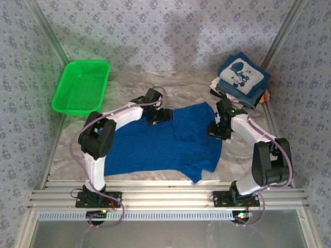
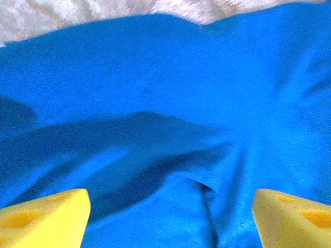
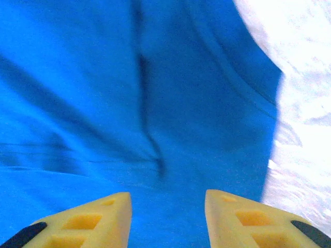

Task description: Fold and stack the t-shirts

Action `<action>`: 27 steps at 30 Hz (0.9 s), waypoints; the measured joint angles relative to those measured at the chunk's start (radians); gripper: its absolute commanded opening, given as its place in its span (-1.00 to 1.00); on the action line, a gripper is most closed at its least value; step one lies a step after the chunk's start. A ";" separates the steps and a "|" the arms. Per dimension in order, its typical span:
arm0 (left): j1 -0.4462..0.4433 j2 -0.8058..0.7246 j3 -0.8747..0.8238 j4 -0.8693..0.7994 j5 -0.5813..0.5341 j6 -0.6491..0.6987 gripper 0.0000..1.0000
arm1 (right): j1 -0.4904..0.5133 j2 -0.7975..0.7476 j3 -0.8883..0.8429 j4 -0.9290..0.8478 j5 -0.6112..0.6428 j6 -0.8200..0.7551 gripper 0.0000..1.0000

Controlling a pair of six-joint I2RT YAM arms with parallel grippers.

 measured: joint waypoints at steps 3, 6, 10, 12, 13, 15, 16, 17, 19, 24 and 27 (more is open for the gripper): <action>0.002 -0.098 0.006 -0.020 0.000 0.008 0.73 | 0.010 0.004 0.043 0.025 -0.029 0.000 -0.01; 0.018 -0.210 0.012 -0.043 0.000 0.011 0.78 | 0.004 0.037 0.109 0.025 -0.035 0.000 0.11; 0.097 -0.387 -0.014 -0.068 -0.019 0.015 0.84 | -0.004 0.073 0.175 0.053 -0.042 -0.019 0.24; 0.168 -0.476 -0.045 -0.093 -0.031 0.018 0.83 | -0.007 0.108 0.222 0.054 -0.055 -0.025 0.23; 0.203 -0.508 -0.065 -0.103 -0.034 0.018 0.83 | -0.008 0.129 0.247 0.055 -0.059 -0.028 0.23; 0.279 -0.553 -0.119 -0.120 -0.042 0.019 0.79 | -0.009 0.185 0.292 0.075 -0.072 -0.031 0.23; 0.303 -0.563 -0.146 -0.125 -0.049 0.022 0.76 | -0.009 0.209 0.306 0.084 -0.079 -0.031 0.22; 0.327 -0.567 -0.179 -0.137 -0.059 0.026 0.72 | -0.010 0.235 0.317 0.092 -0.087 -0.029 0.21; 0.358 -0.557 -0.237 -0.158 -0.070 0.034 0.69 | -0.011 0.287 0.339 0.098 -0.103 -0.020 0.19; 0.393 -0.496 -0.337 -0.176 -0.137 0.037 0.57 | -0.012 0.431 0.406 0.132 -0.124 0.018 0.15; 0.399 -0.437 -0.342 -0.168 -0.175 0.037 0.51 | -0.008 0.494 0.445 0.138 -0.120 0.045 0.13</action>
